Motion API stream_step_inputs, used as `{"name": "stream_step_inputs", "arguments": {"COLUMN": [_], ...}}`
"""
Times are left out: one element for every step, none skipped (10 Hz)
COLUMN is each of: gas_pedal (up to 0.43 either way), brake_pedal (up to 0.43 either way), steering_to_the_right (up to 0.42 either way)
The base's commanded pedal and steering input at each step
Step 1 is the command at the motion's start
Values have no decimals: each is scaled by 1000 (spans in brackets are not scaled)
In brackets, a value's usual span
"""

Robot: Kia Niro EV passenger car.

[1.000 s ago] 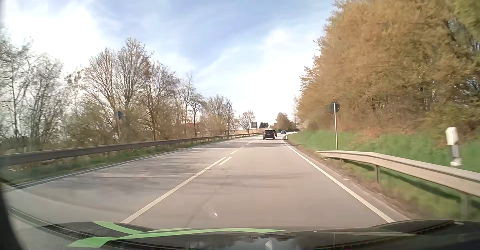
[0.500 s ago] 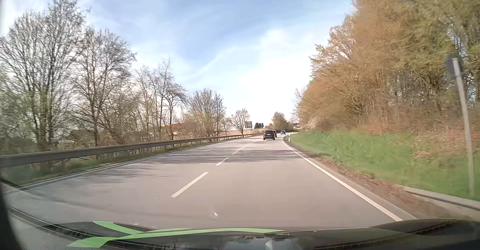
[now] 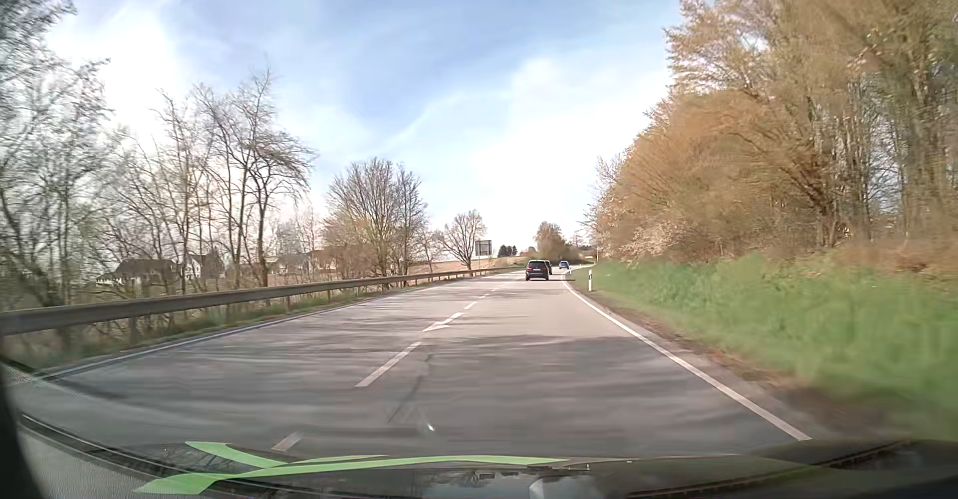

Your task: Follow the waypoints while adhering to traffic rules and regulations

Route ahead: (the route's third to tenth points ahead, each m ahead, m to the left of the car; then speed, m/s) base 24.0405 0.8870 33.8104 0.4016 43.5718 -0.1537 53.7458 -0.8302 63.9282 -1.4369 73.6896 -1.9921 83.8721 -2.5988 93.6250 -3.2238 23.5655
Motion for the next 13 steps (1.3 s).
{"name": "stream_step_inputs", "arguments": {"gas_pedal": [220, 209, 209, 209, 197, 197, 197, 197, 209, 209, 209, 209, 209], "brake_pedal": [0, 0, 0, 0, 0, 0, 0, 0, 0, 0, 0, 0, 0], "steering_to_the_right": [6, 6, 6, 6, 6, 6, 6, 6, 6, 6, 6, 6, 6]}}
